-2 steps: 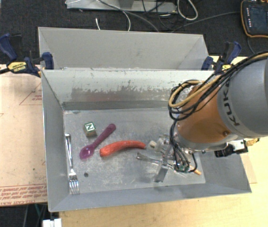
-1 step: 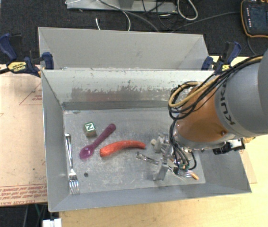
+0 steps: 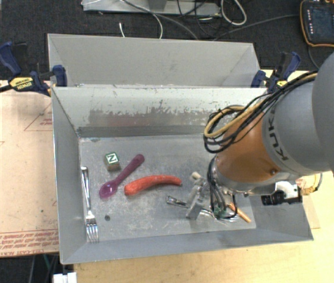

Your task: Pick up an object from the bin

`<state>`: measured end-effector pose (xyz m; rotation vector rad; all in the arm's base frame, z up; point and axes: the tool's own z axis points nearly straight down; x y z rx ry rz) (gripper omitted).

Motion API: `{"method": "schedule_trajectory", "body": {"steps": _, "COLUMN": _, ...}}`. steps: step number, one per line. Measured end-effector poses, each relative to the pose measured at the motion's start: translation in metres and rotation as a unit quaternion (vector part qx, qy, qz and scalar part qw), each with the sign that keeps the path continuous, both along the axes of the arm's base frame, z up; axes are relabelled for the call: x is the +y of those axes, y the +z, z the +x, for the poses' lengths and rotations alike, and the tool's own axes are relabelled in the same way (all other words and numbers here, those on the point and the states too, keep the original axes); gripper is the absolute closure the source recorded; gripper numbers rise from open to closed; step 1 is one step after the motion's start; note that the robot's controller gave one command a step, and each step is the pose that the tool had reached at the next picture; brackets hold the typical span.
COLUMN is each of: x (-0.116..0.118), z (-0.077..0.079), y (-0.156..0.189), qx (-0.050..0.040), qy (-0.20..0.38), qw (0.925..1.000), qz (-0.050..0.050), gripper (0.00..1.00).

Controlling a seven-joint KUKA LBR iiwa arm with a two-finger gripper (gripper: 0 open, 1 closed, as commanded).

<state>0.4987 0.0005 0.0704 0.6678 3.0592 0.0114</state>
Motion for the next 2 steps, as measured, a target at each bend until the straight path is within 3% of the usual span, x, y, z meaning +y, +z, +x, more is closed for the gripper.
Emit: {"method": "schedule_trajectory", "body": {"steps": 2, "x": 0.0, "z": -0.001, "y": 0.013, "qx": 0.0024, "qy": 0.0, "qw": 1.0, "qz": 0.0, "gripper": 1.0}}
